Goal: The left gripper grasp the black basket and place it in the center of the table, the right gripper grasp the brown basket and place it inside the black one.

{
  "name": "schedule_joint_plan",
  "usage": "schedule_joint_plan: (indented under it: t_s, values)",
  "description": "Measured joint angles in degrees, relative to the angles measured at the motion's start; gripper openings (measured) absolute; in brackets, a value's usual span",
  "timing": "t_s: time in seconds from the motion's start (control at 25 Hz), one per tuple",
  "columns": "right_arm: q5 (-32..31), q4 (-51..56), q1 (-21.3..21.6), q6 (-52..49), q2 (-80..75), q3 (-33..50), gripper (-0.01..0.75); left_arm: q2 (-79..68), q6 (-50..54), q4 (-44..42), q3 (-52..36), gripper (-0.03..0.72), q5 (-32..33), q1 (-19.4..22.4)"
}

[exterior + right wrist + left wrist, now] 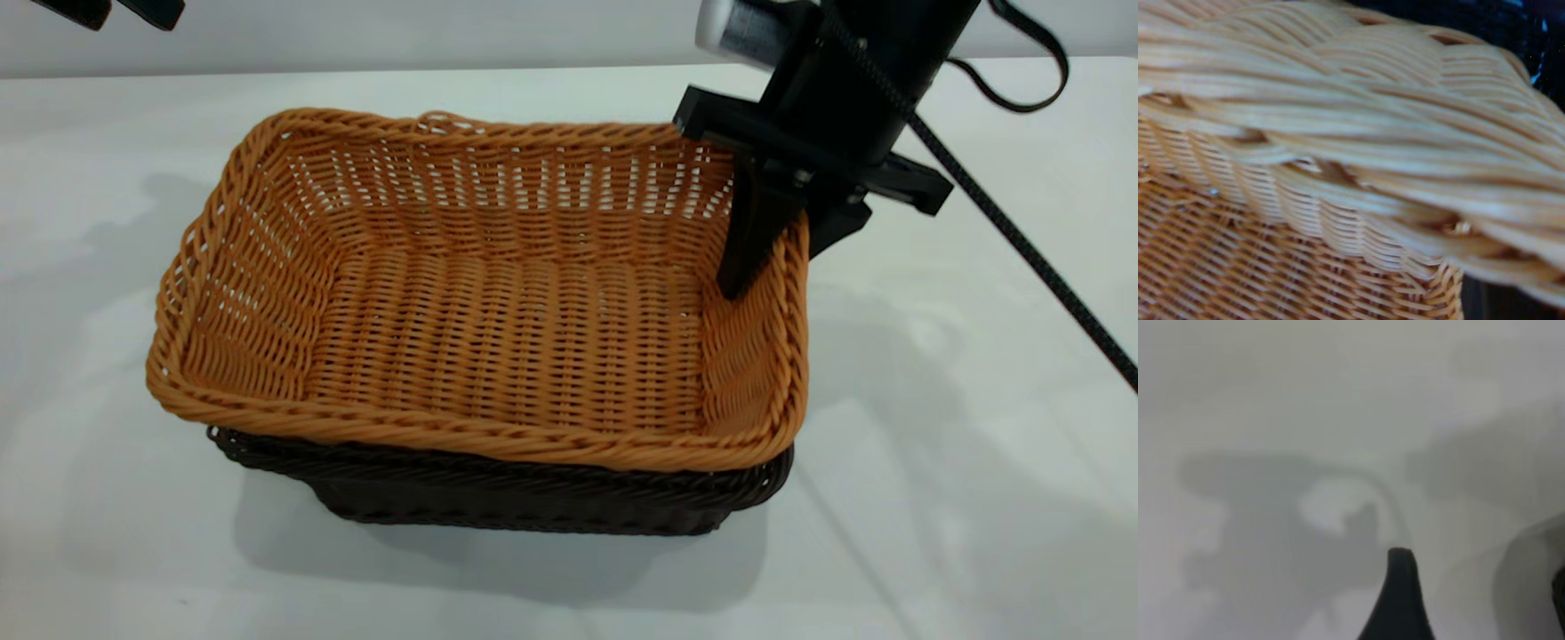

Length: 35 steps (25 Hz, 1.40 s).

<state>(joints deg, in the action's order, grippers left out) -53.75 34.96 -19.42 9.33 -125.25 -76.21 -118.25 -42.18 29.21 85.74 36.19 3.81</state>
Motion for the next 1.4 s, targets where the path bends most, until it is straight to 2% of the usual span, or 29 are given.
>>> schedule_joint_plan:
  t_s: [0.2,0.52,0.6,0.68,0.8,1.04,1.2,1.4]
  values:
    - [1.4,0.0,0.0,0.1,-0.9,-0.9,0.120,0.0,0.0,0.0,0.0,0.548,0.2,0.0]
    - [1.7,0.0,0.0,0.1,-0.9,-1.2,0.484,0.0,-0.1,0.0,0.0,0.548,0.2,0.0]
    - [1.7,-1.2,0.0,0.1,-0.9,-1.7,0.555,0.0,-0.1,0.0,0.0,0.548,0.2,0.0]
    - [1.1,-3.9,0.0,-0.2,-0.9,-3.2,0.594,0.0,-0.1,0.0,0.0,0.548,0.2,0.0]
    - [-2.8,-10.0,0.0,-2.8,-0.8,-8.0,0.605,0.1,-0.1,0.0,0.0,0.548,0.2,0.0]
    - [-14.4,-22.7,0.0,-6.5,-0.8,-21.2,0.594,4.1,-0.1,0.0,0.0,0.548,0.4,0.0]
    - [-15.4,-25.9,0.0,-6.7,0.2,-28.1,0.594,7.6,0.6,0.0,0.0,0.548,1.2,0.0]
    - [-16.3,-26.4,0.0,-6.7,6.2,-29.6,0.594,13.5,2.8,0.0,0.0,0.548,4.8,0.0]
